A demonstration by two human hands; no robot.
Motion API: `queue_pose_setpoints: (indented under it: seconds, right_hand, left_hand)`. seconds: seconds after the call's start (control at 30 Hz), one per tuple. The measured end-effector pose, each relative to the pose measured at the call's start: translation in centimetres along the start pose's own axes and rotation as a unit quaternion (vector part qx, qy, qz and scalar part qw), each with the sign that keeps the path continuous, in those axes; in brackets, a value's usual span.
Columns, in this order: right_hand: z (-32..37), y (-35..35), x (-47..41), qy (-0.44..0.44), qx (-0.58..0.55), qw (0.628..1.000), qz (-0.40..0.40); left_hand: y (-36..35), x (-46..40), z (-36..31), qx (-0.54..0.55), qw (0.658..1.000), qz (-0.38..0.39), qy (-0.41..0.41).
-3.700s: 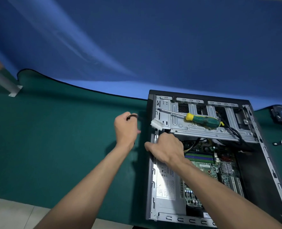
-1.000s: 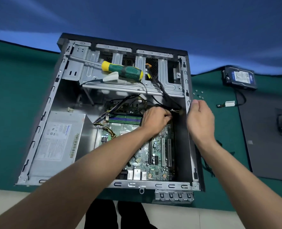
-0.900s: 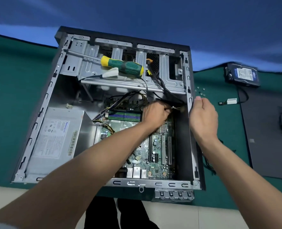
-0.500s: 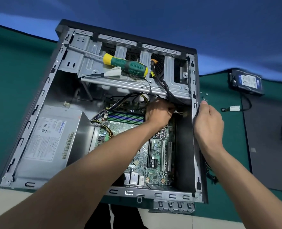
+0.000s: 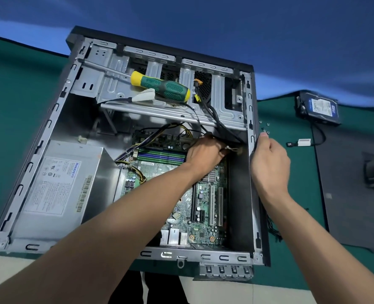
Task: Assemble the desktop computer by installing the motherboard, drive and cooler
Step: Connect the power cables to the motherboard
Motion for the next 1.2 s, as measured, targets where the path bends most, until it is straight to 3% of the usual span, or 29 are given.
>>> queue_pose_setpoints:
  seconds: [0.13, 0.53, 1.0, 1.2]
  right_hand:
    - [0.0, 0.0, -0.1, 0.002, 0.001, 1.0, -0.001]
    - [0.0, 0.0, -0.1, 0.003, 0.005, 1.0, -0.006]
    - [-0.1, 0.0, 0.0, -0.001, -0.004, 1.0, -0.005]
    - [0.0, -0.1, 0.0, -0.001, 0.004, 1.0, -0.005]
  left_hand:
    - [-0.2, -0.1, 0.2, -0.023, 1.0, 0.006, -0.018]
    - [-0.9, -0.9, 0.4, 0.064, 0.994, -0.014, 0.089]
    - [-0.5, -1.3, 0.0, 0.006, 0.999, 0.004, 0.051]
    - [-0.5, -1.1, -0.3, -0.033, 0.997, 0.056, 0.031]
Point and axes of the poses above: each hand's wrist, its own x-axis away from the middle knuckle, its own y-axis out of the back of the hand, z = x × y, the point moved 1 cm from there along -x, towards the middle knuckle, and after that the axes turned 9 degrees about -x, right-handed, at the moved point
